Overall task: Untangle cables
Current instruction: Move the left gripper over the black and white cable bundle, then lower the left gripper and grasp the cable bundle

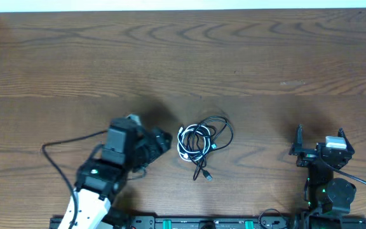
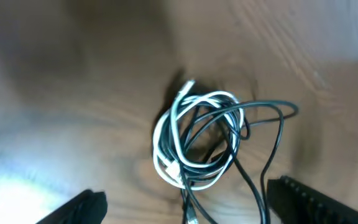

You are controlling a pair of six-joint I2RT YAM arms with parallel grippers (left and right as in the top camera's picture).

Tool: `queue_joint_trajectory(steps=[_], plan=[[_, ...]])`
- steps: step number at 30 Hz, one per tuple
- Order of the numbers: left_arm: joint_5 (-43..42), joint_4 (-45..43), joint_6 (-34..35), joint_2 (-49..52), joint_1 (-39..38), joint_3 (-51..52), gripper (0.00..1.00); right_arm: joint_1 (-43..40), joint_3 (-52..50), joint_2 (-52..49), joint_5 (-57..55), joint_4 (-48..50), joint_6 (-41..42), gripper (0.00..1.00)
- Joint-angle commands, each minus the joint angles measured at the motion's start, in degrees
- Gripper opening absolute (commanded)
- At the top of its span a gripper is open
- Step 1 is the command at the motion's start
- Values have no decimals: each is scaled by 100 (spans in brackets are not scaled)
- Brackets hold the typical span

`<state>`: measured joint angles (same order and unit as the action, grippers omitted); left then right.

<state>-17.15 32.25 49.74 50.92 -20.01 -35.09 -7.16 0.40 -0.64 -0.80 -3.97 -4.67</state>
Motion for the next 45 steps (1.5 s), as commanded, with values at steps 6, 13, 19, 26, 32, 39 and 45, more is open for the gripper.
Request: queue_joint_trajectory(steps=[6, 13, 19, 26, 32, 39, 45], plan=[[2170, -1231, -815, 1049, -1233, 48, 86, 39, -11, 33, 33, -24, -52, 99], [1864, -1766, -599, 2356, -1362, 48, 86, 39, -11, 33, 33, -24, -52, 99], [1224, -2135, -601, 2924, -1362, 46, 84, 39, -11, 33, 33, -24, -52, 99], [1174, -2013, -151, 3239, -1362, 48, 74, 39, -11, 33, 33, -24, -52, 99], [1036, -2225, 310, 3738, -1360, 48, 60, 39, -11, 33, 33, -24, -52, 99], [868, -2354, 317, 3803, -1355, 46, 8, 39, -11, 33, 33, -24, -52, 99], [872, -2280, 684, 3519, -1344, 44, 8, 39, -11, 33, 31, -24, -52, 99]])
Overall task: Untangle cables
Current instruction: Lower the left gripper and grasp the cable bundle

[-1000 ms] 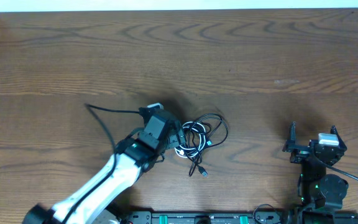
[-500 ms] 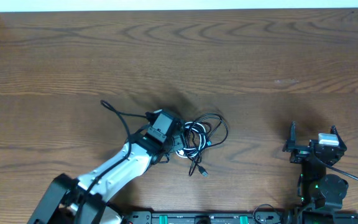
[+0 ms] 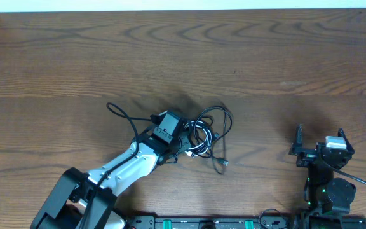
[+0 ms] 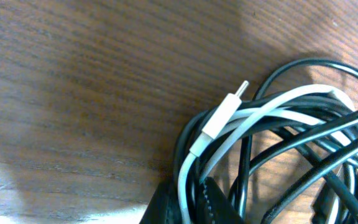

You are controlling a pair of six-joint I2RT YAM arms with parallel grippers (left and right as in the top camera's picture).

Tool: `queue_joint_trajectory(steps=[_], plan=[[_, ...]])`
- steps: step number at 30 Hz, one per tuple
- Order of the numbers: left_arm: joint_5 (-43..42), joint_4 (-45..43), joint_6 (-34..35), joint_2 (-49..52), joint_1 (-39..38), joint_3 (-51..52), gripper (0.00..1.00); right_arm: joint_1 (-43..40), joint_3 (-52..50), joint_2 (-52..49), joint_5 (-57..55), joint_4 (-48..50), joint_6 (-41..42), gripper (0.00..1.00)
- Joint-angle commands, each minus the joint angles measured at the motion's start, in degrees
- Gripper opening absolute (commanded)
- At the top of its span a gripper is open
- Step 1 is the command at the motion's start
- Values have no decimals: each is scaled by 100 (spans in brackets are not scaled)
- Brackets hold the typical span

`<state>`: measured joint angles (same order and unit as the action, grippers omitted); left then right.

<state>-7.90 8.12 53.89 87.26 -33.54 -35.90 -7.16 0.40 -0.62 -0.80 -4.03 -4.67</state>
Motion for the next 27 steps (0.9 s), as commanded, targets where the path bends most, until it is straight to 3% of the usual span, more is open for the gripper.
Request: queue_joint_trajectory(steps=[1, 10, 20, 27], plan=[[-52, 225, 376, -234, 11, 116, 8, 39, -11, 31, 33, -17, -52, 99], [-44, 634, 522, -1727, 9, 111, 8, 39, -11, 31, 31, -17, -52, 99], [109, 855, 3626, -2103, 9, 114, 8, 39, -11, 31, 33, -17, -52, 99], [181, 855, 3864, -2098, 9, 114, 14, 39, -11, 31, 713, 26, 422, 99]])
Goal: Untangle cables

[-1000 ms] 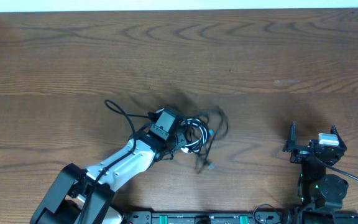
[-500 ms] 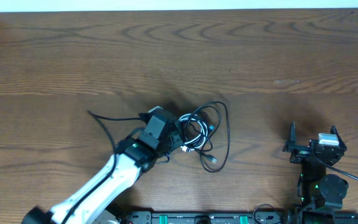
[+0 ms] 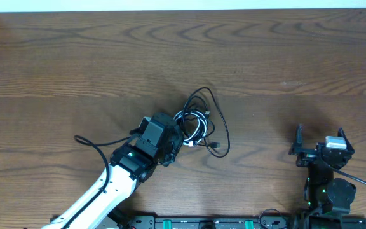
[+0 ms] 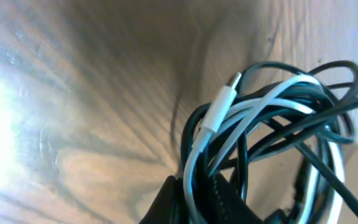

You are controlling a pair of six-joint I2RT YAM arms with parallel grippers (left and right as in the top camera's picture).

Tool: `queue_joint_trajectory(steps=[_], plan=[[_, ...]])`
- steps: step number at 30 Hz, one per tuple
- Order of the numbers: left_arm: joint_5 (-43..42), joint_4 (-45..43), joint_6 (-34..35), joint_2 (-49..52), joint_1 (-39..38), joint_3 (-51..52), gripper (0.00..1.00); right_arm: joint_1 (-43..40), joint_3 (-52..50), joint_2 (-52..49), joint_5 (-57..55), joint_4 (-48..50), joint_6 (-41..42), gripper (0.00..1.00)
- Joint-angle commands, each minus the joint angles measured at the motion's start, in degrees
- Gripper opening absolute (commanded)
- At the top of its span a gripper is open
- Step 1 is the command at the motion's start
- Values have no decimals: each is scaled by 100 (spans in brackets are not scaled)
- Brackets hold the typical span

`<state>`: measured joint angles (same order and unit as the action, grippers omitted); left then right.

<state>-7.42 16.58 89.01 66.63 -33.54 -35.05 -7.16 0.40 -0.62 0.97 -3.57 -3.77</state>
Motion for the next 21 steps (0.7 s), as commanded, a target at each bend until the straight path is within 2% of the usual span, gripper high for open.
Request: queue_joint_trajectory(steps=[1, 5, 6, 9, 11, 13, 15, 21], plan=[[146, 9, 245, -28, 9, 28, 14, 39, -11, 31, 636, -9, 455, 99], [140, -356, -2011, 48, 9, 28, 13, 48, -11, 31, 1967, 94, 2826, 99], [140, -413, -2380, 79, 9, 28, 13, 48, -11, 31, 2273, 101, 3416, 99], [120, -455, -2549, 133, 7, 28, 10, 50, -11, 31, 3482, 101, 5233, 99], [-63, -669, -3018, 166, -9, 28, 8, 50, -11, 31, 4437, 70, 6133, 99], [-424, -1005, -3563, 197, -50, 28, 8, 50, -11, 31, 4826, 57, 6599, 99], [-721, -1379, -3753, 227, -151, 28, 8, 50, -11, 31, 5049, 9, 6819, 99], [-693, -2022, -3967, 229, -627, 28, 8, 52, -11, 31, 5429, -98, 7104, 98]])
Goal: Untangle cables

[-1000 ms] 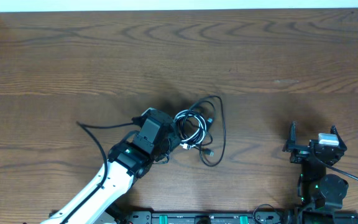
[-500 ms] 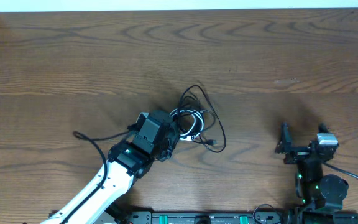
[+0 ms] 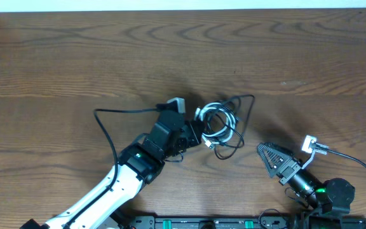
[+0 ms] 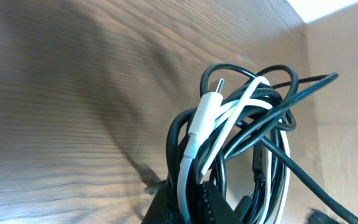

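Observation:
The tangle is a white cable and a black cable wound together in one bundle. My left gripper is shut on its left side. In the left wrist view the gripper pinches a white strand and black strands, and the bundle hangs tilted above the wood. A white plug sticks up from the top of the bundle. A thin black loop reaches out toward the far right. My right gripper lies low to the right of the bundle. It points at the bundle, open, with nothing between its fingers.
The brown wooden table stretches back to a white strip along the far edge. The left arm's own black lead loops over the wood to the arm's left. A black rail with the arm bases runs along the front edge.
My left gripper has carried the bundle to the right. The right gripper stood upright at the front right; now it is leaned down and left, close to the bundle.
At first the bundle lay on the table with my left gripper open to its left. Then the gripper was shut on the bundle's strands. It then held the bundle a little farther back, and now farther right, with the right gripper come near.

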You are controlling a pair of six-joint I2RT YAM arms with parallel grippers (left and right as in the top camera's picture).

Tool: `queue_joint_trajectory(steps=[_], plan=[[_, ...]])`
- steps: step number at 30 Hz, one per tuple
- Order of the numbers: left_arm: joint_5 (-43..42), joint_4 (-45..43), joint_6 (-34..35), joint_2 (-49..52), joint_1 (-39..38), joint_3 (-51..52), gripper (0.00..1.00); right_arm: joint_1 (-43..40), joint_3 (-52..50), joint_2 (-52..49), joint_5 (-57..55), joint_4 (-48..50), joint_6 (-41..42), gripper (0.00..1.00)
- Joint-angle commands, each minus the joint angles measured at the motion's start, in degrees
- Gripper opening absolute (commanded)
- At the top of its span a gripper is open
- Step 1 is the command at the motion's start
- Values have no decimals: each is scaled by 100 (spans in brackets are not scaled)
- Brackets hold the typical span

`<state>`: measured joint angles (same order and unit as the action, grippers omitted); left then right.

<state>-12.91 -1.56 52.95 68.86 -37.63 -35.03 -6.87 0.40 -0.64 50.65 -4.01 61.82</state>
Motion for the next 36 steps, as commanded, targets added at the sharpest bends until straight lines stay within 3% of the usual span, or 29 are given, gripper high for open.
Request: queue_joint_trajectory(steps=[1, 2, 3, 7, 13, 17, 22, 30, 36], plan=[[-146, -278, -361, 7, -313, 26, 8, 28, -11, 33, 452, -52, 562, 88], [-146, -345, -361, 7, -391, 26, 8, 37, -11, 33, 415, -55, 579, 79], [-146, -413, -358, 7, -474, 26, 8, 50, -11, 33, 372, -52, 592, 76], [-240, -743, -195, 4, -820, 26, 8, 168, -11, 33, 188, -42, 586, 84], [-1196, -1768, -166, 4, -1073, 26, 8, 356, -11, 33, 20, -9, 584, 54], [-1353, -2260, -133, 4, -1073, 26, 8, 455, -11, 33, -74, -2, 566, 36], [-1663, -2745, 264, -2, -1071, 26, 8, 468, -11, 31, -125, 0, 4, 2], [-2236, -3154, 81, -17, -962, 26, 8, 468, -9, -87, -435, 35, -1071, 1], [-2953, -3158, 66, -149, -236, 26, 8, 468, -7, -772, -1353, 111, -1532, 1]])
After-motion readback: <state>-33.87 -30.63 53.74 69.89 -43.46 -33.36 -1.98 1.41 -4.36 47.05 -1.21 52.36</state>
